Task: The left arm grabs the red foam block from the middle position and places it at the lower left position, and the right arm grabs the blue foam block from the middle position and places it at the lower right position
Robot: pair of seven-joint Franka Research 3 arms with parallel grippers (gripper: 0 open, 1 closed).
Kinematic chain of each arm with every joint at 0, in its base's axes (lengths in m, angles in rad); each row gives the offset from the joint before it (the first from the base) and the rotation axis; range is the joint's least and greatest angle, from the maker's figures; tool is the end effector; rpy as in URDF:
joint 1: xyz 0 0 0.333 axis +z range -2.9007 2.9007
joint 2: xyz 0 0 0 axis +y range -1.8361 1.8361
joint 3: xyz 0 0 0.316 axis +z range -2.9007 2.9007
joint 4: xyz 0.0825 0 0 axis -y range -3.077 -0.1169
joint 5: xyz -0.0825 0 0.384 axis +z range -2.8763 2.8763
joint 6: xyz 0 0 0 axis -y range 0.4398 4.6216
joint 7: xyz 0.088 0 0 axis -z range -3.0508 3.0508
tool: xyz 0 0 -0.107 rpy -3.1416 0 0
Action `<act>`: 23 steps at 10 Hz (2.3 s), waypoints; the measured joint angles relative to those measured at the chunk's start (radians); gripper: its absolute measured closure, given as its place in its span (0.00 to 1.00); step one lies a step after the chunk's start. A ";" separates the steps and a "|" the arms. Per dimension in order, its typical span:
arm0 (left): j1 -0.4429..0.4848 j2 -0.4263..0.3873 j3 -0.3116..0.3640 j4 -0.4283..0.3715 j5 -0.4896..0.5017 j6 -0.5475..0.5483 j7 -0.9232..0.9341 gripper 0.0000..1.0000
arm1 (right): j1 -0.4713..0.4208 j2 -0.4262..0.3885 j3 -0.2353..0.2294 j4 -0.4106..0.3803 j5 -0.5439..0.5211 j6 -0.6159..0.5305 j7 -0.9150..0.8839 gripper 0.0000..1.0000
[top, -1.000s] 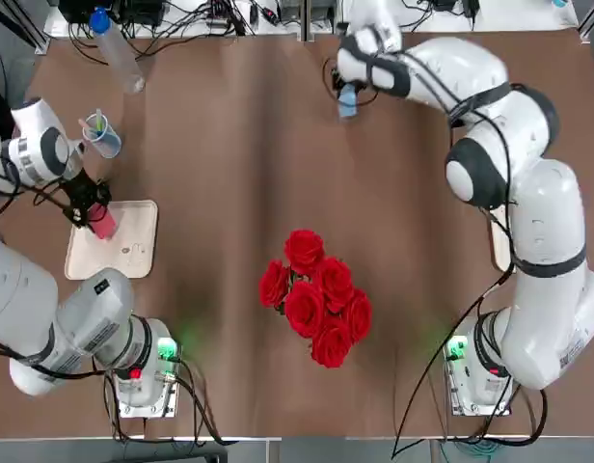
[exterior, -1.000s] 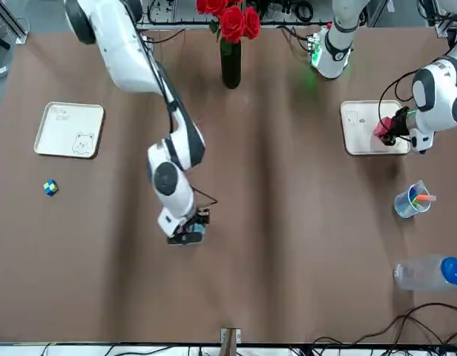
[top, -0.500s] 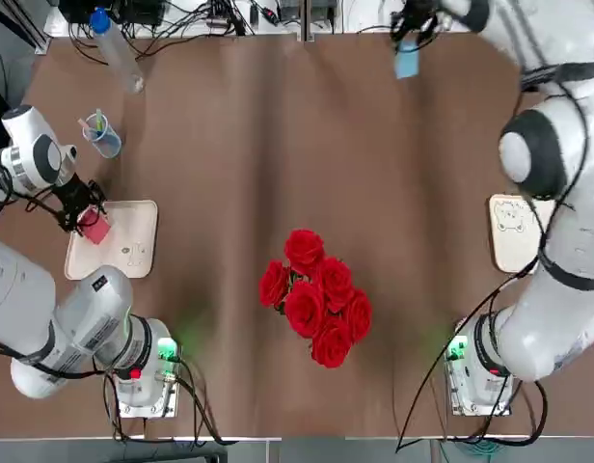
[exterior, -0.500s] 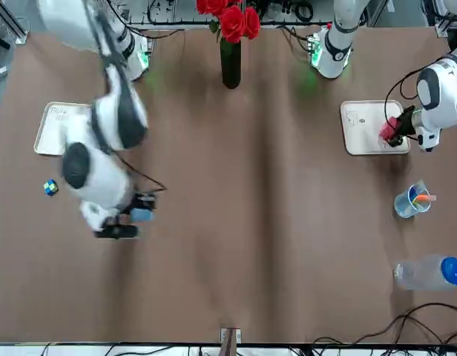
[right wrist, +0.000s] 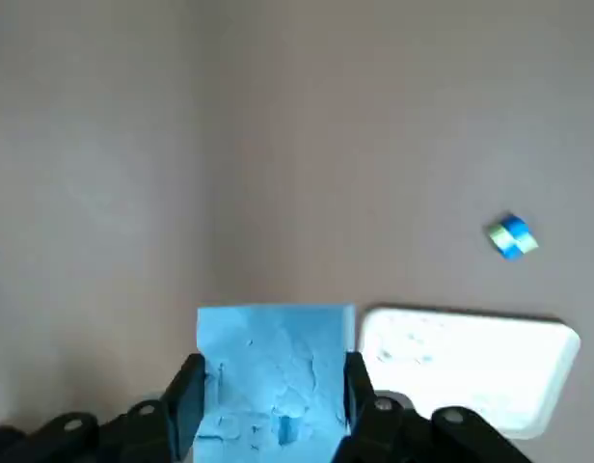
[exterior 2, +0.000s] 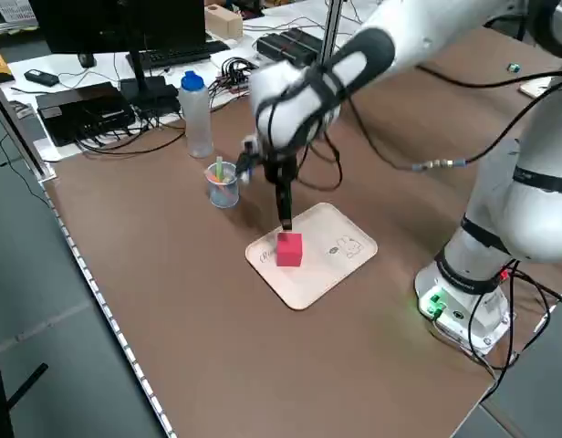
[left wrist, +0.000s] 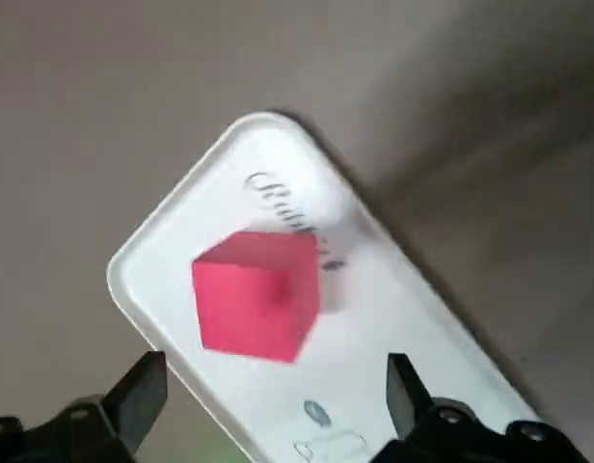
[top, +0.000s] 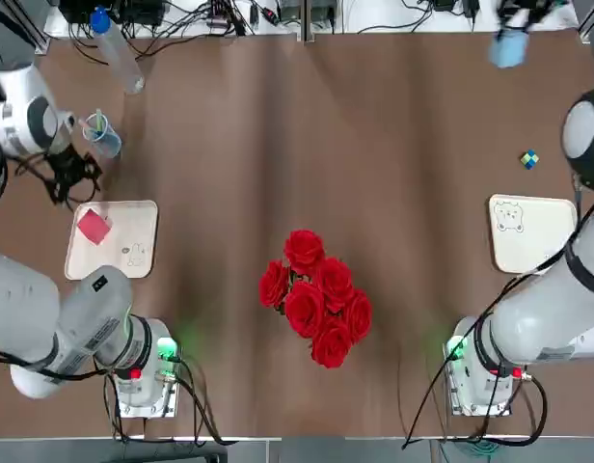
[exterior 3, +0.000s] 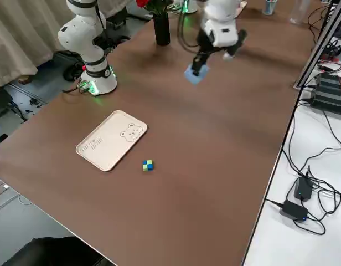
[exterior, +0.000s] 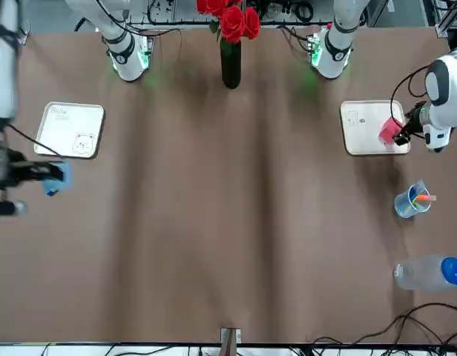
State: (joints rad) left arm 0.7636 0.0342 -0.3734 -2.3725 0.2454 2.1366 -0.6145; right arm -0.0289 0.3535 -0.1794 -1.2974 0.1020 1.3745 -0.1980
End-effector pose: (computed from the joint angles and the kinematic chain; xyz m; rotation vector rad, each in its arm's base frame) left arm 0.4302 0.1878 0.2917 -2.6604 -1.1935 0.3584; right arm 0.6232 -0.0996 0.5282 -3.0234 0.0024 0.3919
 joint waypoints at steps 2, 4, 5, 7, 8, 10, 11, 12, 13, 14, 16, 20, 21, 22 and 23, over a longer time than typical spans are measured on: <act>-0.006 -0.033 -0.132 0.145 -0.061 -0.134 -0.008 0.00 | -0.101 -0.050 0.000 -0.113 -0.082 0.026 -0.177 0.41; -0.012 -0.033 -0.224 0.347 -0.087 -0.258 0.006 0.00 | -0.130 -0.135 0.000 -0.347 -0.144 0.169 -0.277 0.42; -0.028 -0.024 -0.233 0.445 -0.114 -0.311 0.048 0.00 | -0.149 -0.169 0.000 -0.461 -0.176 0.226 -0.298 0.43; -0.141 0.007 -0.165 0.588 -0.144 -0.364 0.168 0.00 | -0.196 -0.196 0.001 -0.624 -0.246 0.323 -0.321 0.42; -0.260 0.016 -0.069 0.631 -0.149 -0.409 0.223 0.00 | -0.223 -0.197 0.001 -0.693 -0.262 0.398 -0.342 0.42; -0.512 0.021 0.125 0.730 -0.187 -0.539 0.331 0.00 | -0.286 -0.197 0.000 -0.803 -0.276 0.537 -0.405 0.42; -0.568 0.019 0.153 0.783 -0.216 -0.577 0.349 0.00 | -0.321 -0.197 0.000 -0.829 -0.279 0.582 -0.440 0.42; -0.599 0.017 0.157 0.827 -0.228 -0.598 0.357 0.00 | -0.357 -0.197 0.000 -0.850 -0.279 0.628 -0.471 0.41; -0.631 0.014 0.158 0.849 -0.229 -0.609 0.359 0.00 | -0.391 -0.194 0.000 -0.884 -0.279 0.700 -0.503 0.41; -0.655 0.011 0.158 0.853 -0.229 -0.609 0.359 0.00 | -0.415 -0.184 0.000 -0.926 -0.280 0.776 -0.529 0.41; -0.702 0.001 0.162 0.853 -0.229 -0.610 0.361 0.00 | -0.435 -0.150 0.000 -0.983 -0.280 0.876 -0.547 0.41; -0.704 -0.006 0.184 0.854 -0.229 -0.622 0.409 0.00 | -0.457 -0.121 0.000 -1.016 -0.281 0.931 -0.616 0.28; -0.703 -0.007 0.185 0.854 -0.229 -0.628 0.415 0.00 | -0.458 -0.121 0.000 -1.016 -0.281 0.931 -0.623 0.21; -0.704 -0.008 0.185 0.857 -0.229 -0.629 0.418 0.00 | -0.458 -0.121 0.000 -1.016 -0.281 0.930 -0.629 0.17; -0.704 -0.009 0.185 0.860 -0.229 -0.630 0.418 0.00 | -0.458 -0.121 0.000 -1.016 -0.281 0.929 -0.634 0.03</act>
State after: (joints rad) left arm 0.0597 0.0255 -0.1887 -1.5129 0.0166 1.5067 -0.1964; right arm -0.4872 0.2328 -0.1791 -2.3135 -0.1786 2.3037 -0.8322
